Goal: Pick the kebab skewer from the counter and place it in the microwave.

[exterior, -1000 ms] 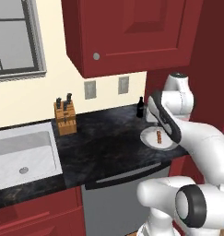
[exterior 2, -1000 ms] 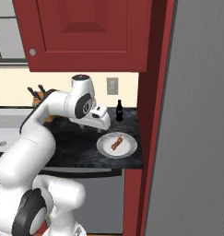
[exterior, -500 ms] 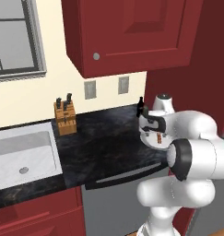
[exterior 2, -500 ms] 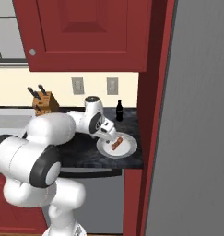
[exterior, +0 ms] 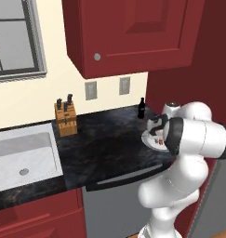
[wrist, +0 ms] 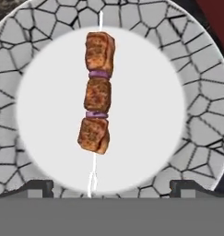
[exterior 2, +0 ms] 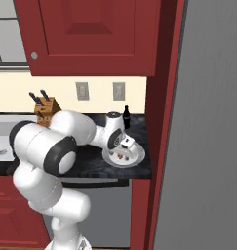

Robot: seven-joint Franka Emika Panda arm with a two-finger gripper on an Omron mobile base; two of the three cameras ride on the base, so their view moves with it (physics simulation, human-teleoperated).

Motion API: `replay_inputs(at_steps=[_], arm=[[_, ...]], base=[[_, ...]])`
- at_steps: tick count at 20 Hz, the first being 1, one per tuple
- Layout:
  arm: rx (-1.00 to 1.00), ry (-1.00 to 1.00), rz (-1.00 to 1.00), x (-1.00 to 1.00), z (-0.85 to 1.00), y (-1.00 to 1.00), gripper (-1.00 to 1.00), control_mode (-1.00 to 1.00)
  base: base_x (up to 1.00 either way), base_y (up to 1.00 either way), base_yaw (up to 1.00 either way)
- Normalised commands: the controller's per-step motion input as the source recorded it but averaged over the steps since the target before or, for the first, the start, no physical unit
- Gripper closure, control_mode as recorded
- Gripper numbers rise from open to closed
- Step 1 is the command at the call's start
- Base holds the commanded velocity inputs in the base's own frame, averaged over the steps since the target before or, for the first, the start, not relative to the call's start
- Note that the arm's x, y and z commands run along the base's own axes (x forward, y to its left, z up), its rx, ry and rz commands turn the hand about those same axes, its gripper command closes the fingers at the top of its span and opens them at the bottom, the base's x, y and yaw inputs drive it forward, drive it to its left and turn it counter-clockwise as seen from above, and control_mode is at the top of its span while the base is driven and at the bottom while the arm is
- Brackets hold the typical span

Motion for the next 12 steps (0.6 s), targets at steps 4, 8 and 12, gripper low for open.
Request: replay_inputs(at_steps=[4,8,12], arm=[[0.00,0.01,0.00,0.46,-0.47,-0.01,-1.00,-1.00],[0.00,0.00,0.00,0.68,-0.24,0.00,-1.00,-1.00],[0.00,0.00,0.00,0.50,-0.20,0.00,-1.00,-1.00]], base=[[0.00,0.00,0.00],[0.00,0.00,0.00],[0.00,0.00,0.00]])
